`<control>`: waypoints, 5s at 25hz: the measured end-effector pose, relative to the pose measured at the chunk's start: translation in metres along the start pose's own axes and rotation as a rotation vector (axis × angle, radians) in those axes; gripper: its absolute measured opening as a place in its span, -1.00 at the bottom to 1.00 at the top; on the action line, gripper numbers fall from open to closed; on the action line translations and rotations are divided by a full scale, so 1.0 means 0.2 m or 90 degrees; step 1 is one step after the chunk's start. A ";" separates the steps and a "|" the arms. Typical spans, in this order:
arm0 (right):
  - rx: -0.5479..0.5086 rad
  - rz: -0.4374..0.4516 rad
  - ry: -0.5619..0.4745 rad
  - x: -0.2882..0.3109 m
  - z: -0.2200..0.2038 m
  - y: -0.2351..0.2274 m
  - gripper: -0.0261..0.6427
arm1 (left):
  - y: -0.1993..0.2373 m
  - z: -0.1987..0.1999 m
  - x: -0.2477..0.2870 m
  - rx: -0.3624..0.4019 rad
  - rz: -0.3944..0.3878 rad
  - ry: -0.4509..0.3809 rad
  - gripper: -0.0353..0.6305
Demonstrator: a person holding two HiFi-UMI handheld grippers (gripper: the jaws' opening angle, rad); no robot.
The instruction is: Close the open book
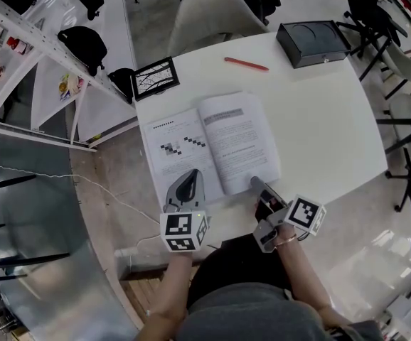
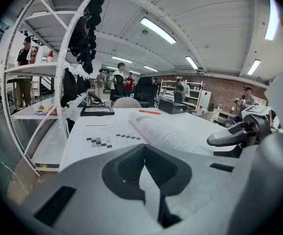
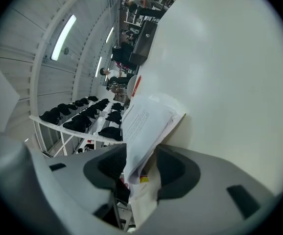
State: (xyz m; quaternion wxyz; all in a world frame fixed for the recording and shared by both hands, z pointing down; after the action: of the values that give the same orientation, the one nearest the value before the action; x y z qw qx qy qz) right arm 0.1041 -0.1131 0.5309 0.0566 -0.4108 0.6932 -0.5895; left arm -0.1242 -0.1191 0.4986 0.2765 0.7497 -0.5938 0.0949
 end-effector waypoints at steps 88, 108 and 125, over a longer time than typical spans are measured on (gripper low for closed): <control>-0.723 0.087 0.349 0.42 -0.47 0.53 -0.86 | 0.29 -0.19 -0.56 -0.158 0.242 -0.079 -0.88; -0.772 0.093 0.427 0.52 -0.55 0.53 -0.61 | 0.32 -0.21 -0.59 -0.177 0.263 -0.081 -0.88; -0.801 0.117 0.434 0.49 -0.59 0.55 -0.43 | 0.34 -0.21 -0.62 -0.174 0.264 -0.079 -0.88</control>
State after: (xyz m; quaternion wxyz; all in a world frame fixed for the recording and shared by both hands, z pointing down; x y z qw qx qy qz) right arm -0.0816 -0.0882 0.5107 -0.3606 -0.0990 0.9123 -0.1668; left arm -0.2141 -0.0033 0.4947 0.3129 0.5720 -0.7579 0.0222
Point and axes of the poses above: the fingertips, and each gripper's own axes: x forward along the fingers, y to its left, z out of its top, the point moved 7 cm from there along -x, backward along the fingers, and after that the axes turned 10 degrees about -x, right-handed, at the moved point
